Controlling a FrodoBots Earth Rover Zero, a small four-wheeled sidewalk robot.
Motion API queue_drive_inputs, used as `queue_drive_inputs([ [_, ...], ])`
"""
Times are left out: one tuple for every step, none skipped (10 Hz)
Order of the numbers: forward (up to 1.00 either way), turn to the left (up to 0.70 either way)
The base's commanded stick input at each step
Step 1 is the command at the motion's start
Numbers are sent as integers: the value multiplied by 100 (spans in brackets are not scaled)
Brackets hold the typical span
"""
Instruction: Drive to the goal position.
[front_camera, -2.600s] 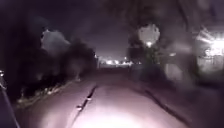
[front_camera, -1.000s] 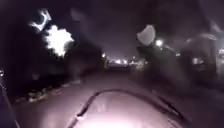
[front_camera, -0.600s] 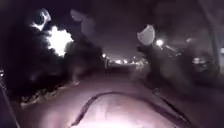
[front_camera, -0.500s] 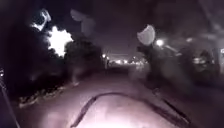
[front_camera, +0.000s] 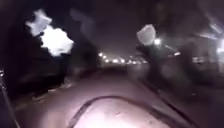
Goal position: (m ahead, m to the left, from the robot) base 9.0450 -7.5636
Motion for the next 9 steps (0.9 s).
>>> queue_drive_inputs([
  [50, 0],
  [50, 0],
  [50, 0],
  [50, 0],
  [50, 0],
  [50, -1],
  [50, -29],
  [50, -49],
  [50, -25],
])
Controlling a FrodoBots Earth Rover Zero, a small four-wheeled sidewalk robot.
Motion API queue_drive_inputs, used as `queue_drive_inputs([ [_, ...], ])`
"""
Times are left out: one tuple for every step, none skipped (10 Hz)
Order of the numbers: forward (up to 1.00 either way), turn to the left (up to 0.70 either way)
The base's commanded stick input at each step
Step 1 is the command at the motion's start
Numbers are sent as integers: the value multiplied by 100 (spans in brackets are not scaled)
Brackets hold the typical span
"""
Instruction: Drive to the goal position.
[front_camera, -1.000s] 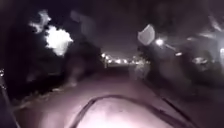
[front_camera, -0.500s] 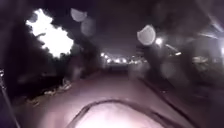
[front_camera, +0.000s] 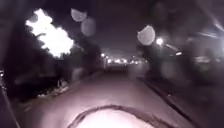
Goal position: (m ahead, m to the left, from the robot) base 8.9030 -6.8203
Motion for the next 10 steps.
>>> queue_drive_inputs([
  [50, 2],
  [50, 0],
  [50, 0],
  [50, 0],
  [50, 0],
  [50, 0],
  [50, 0],
  [50, 0],
  [50, 0],
  [50, 0],
])
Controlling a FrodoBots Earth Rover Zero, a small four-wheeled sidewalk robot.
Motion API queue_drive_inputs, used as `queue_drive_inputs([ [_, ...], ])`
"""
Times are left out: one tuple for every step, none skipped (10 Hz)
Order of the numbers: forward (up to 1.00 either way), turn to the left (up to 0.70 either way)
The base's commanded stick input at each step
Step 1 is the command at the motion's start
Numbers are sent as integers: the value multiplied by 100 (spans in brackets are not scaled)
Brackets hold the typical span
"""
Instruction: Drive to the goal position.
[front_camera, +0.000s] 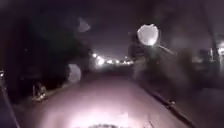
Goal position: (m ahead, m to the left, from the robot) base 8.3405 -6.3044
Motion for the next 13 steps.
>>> queue_drive_inputs([
  [50, 0],
  [50, 0],
  [50, 0],
  [50, 0],
  [50, 0],
  [50, 0],
  [50, 0],
  [50, 0],
  [50, 0],
  [50, 0],
  [50, 0],
  [50, 0],
  [50, 0],
])
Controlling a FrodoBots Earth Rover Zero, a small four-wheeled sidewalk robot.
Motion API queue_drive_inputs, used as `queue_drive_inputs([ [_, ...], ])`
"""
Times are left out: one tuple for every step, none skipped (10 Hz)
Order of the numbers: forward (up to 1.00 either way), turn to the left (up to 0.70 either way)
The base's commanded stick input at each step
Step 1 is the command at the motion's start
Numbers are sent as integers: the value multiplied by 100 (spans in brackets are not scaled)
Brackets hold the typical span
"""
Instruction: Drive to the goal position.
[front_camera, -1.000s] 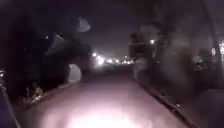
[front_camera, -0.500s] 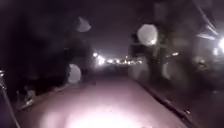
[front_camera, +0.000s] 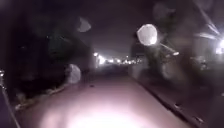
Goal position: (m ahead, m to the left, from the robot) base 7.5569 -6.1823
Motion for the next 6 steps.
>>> queue_drive_inputs([
  [50, 0],
  [50, 6],
  [50, 11],
  [50, 6],
  [50, 7],
  [50, 2],
])
